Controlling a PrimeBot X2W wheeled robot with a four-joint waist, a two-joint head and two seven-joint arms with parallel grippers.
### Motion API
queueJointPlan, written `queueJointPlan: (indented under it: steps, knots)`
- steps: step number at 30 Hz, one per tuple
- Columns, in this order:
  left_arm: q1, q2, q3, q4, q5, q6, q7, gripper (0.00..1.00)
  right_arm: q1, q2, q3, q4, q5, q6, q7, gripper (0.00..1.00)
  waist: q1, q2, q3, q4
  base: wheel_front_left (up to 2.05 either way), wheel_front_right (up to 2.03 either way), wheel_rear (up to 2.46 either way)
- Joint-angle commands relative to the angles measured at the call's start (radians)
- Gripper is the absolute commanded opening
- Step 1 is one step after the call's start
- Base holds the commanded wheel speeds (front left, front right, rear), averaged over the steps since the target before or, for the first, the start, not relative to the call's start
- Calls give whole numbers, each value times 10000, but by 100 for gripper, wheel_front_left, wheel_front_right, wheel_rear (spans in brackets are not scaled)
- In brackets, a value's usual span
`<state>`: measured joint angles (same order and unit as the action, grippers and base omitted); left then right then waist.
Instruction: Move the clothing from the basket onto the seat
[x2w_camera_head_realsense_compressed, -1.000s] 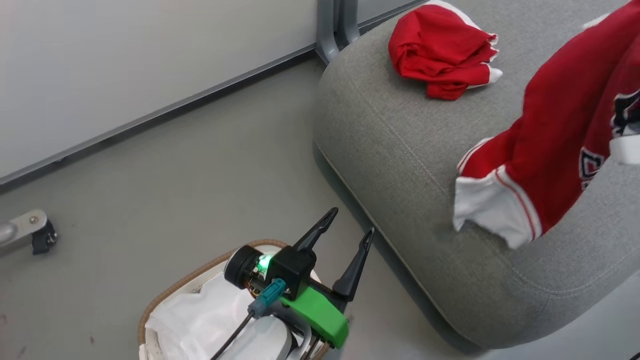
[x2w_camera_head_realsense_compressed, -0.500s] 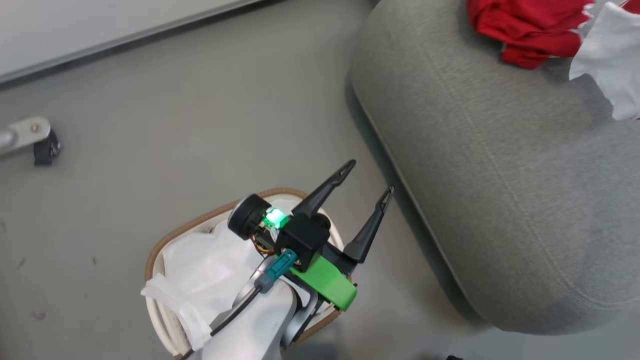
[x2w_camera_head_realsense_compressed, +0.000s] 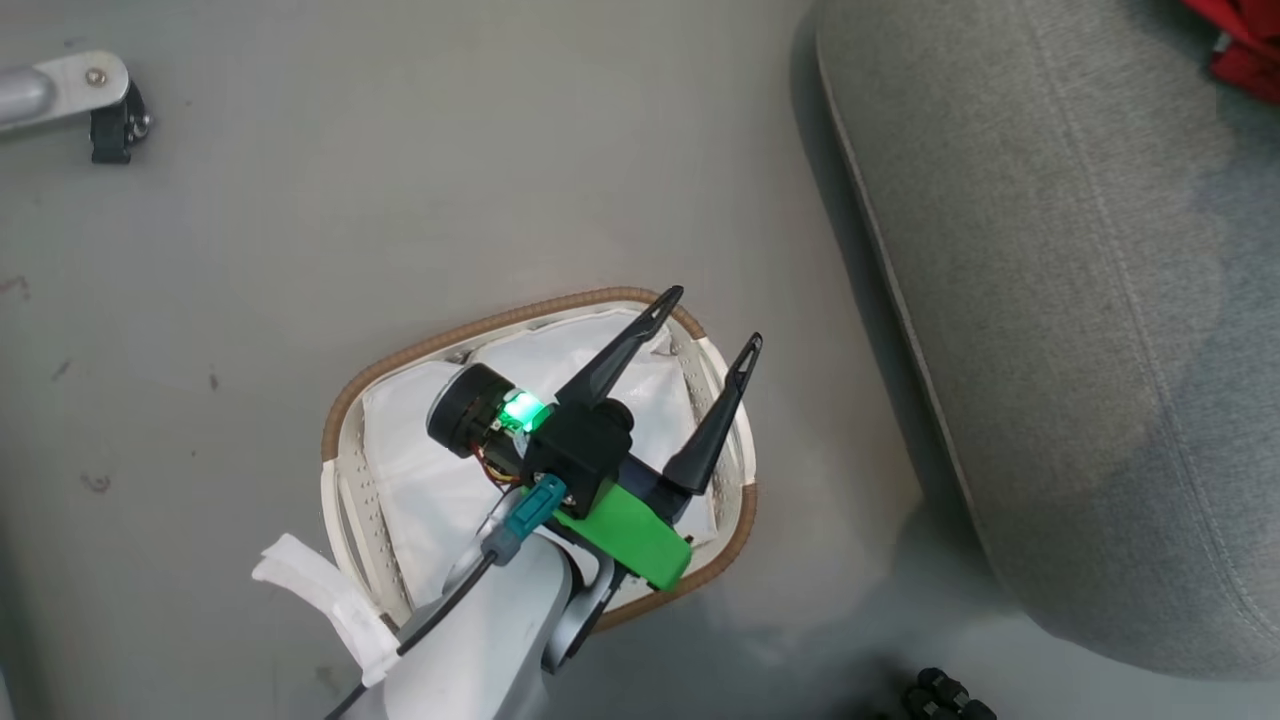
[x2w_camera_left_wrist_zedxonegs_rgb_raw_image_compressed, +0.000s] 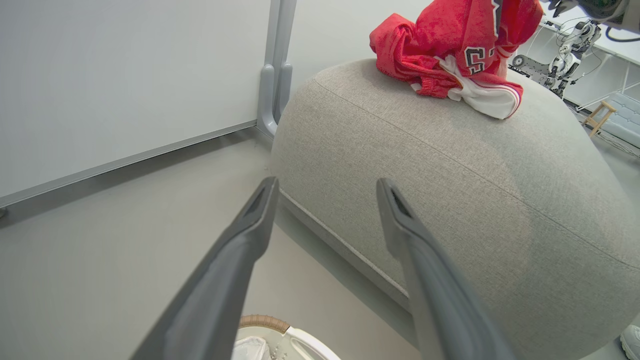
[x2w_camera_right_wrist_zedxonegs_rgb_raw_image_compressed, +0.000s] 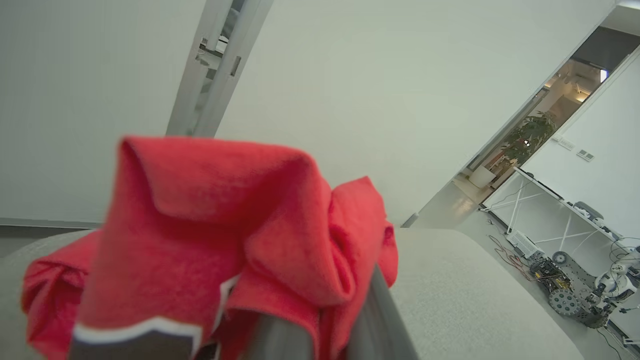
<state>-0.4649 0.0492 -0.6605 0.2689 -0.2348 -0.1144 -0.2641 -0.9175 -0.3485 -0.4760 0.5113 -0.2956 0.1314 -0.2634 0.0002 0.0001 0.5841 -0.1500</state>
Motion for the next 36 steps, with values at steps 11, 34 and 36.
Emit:
queueJointPlan:
  steps: [11,34,36]
  knots:
    - [-235,44,306,116,248,-74,-3,100,1153,718,-380,508,-357,-14,-19,37,-2,-1,340,-188,0,0,0]
    - [1200,31,1054,-91,-862,141,-2,100,4920,895,128,-1439,429,-14,-19,100,-2,-1,-3100,-185,0,0,0]
    - [1376,28,1206,-119,-959,210,-2,100,4972,768,222,-1558,444,-14,-19,100,-2,-1,-3470,-37,0,0,0]
